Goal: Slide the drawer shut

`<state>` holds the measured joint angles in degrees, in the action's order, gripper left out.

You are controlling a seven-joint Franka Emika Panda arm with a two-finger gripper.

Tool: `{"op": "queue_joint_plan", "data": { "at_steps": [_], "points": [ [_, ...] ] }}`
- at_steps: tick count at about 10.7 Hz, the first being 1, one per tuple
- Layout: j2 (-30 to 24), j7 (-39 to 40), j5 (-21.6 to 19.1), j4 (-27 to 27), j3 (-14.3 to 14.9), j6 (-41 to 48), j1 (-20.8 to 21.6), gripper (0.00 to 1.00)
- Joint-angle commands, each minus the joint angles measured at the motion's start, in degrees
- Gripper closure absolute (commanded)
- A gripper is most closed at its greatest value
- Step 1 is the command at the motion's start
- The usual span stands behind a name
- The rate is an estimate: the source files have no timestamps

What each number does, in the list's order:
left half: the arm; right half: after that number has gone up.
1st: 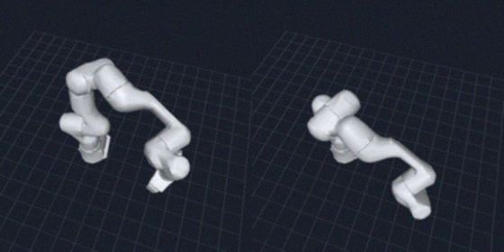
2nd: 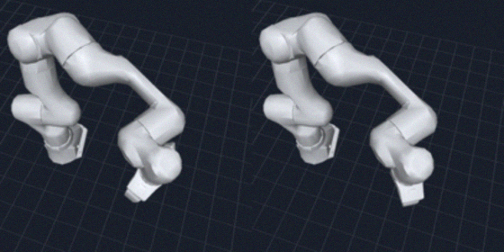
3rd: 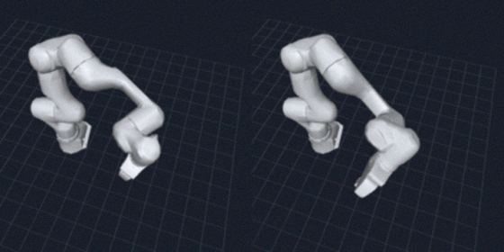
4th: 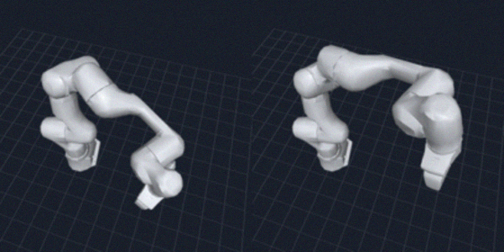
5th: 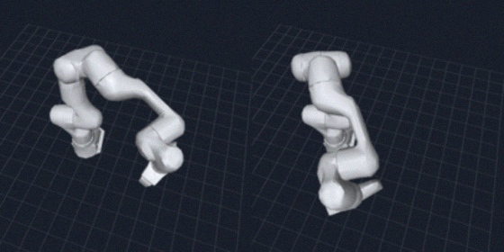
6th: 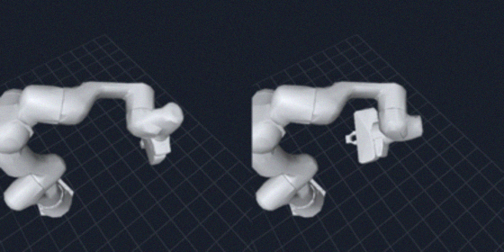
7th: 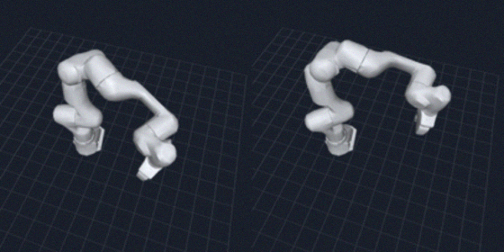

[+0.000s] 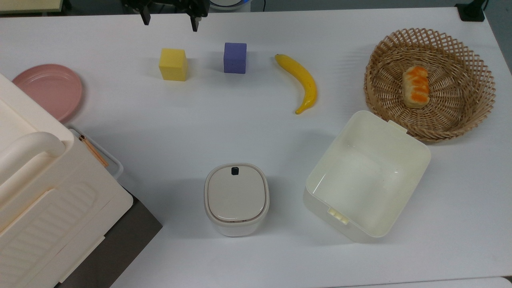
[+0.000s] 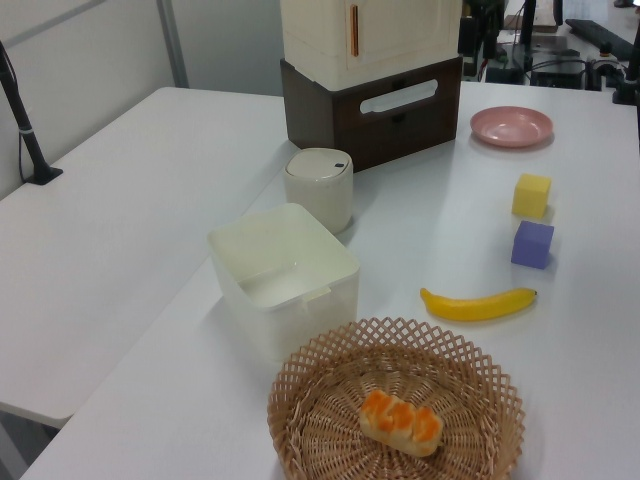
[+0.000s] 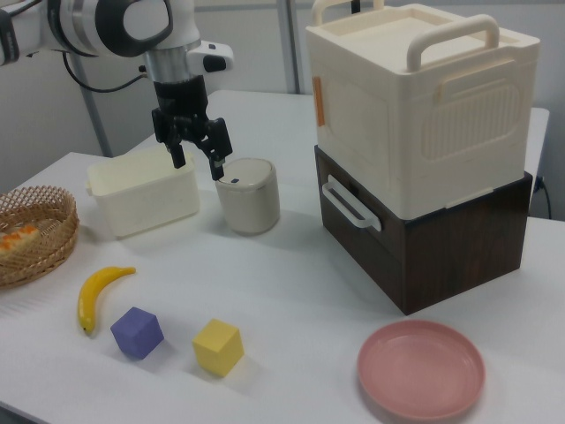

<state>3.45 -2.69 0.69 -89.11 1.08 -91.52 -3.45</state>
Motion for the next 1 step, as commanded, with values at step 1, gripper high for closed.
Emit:
{"op": "queue_joint_plan", "data": {
  "at_steps": [1],
  "points": [
    [-0.64, 1.02, -0.86, -0.80, 0.95, 0.03, 0.47, 0.00]
  ]
}}
